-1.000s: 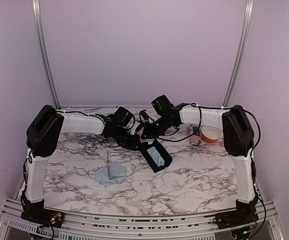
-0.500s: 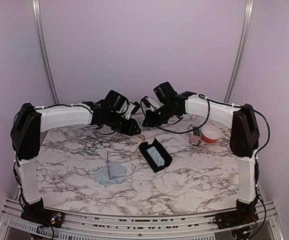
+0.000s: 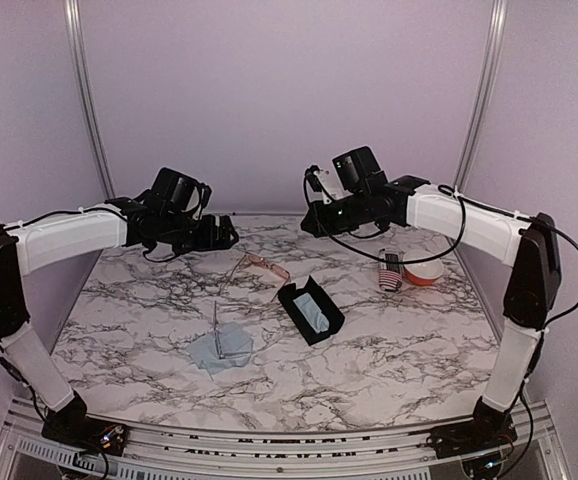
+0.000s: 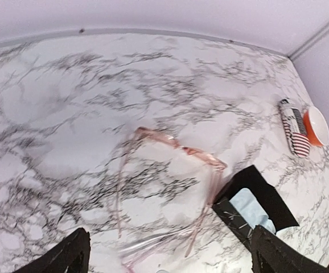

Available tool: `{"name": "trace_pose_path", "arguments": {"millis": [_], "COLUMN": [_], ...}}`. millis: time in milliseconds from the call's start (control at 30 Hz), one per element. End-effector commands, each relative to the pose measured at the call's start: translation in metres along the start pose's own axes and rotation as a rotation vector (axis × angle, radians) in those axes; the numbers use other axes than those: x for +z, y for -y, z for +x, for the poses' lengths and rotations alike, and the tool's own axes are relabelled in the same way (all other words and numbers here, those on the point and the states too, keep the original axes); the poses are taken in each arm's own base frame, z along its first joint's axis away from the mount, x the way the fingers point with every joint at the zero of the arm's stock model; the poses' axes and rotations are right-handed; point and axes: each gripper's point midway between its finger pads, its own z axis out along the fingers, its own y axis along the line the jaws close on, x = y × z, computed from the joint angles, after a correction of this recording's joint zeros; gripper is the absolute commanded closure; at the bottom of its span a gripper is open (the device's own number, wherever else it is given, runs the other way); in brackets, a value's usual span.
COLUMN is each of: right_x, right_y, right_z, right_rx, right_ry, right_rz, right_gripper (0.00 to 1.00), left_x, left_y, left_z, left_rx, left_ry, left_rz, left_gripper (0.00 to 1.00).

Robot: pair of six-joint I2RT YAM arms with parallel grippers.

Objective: Organize the sunglasses
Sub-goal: Pick up the sunglasses from the center of the board.

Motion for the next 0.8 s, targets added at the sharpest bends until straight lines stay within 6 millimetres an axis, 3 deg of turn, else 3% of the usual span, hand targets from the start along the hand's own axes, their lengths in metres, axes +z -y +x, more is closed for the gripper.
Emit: {"name": "trace_pose_path", "arguments": {"millis": [0,167,267,367,500,567,767], "right_x": [-0.012,-0.015,-0.015,-0.015,-0.011,-0.008,-0.003], "right_y": [0.002,0.011,0.012,0.003,-0.008,-0.012,-0.016], "right_z": [-0.01,0.0,0.005,0.008,0.018,0.023,0.041], "right_rx": [-0.005,-0.002,-0.006,-0.016,-0.036,-0.042,-0.036], "right_ry": [0.091,0.095,0.095,0.097,0.085,0.075,0.049], "right_rz": [0.053,0.09,0.095,0.05,0.029,0.03,0.023], "right_gripper": [0.86,0.72,0.56,0.5,0.49,0.49,0.49], "left_x": [-0.013,-0.043,-0.053,-0.056,-0.051,-0.045,-0.025], "left_y": [-0.039,-0.074,-0.082,-0.074,-0.052,-0.05,-0.046], "left_z": [0.018,0.054,0.081,0.105,0.129,0.139,0.161], "left_rx": [-0.178,-0.207,-0.234,-0.23,-0.2,-0.201,-0.179], "left_ry": [-0.013,-0.014,-0.053,-0.09,-0.133,-0.159,-0.23], "left_rz": [-0.067,-0.237,-0.29,-0.298,-0.282,-0.29,-0.32], "left_gripper": [0.01,0.07,0.15,0.2,0.22,0.29,0.31]}}
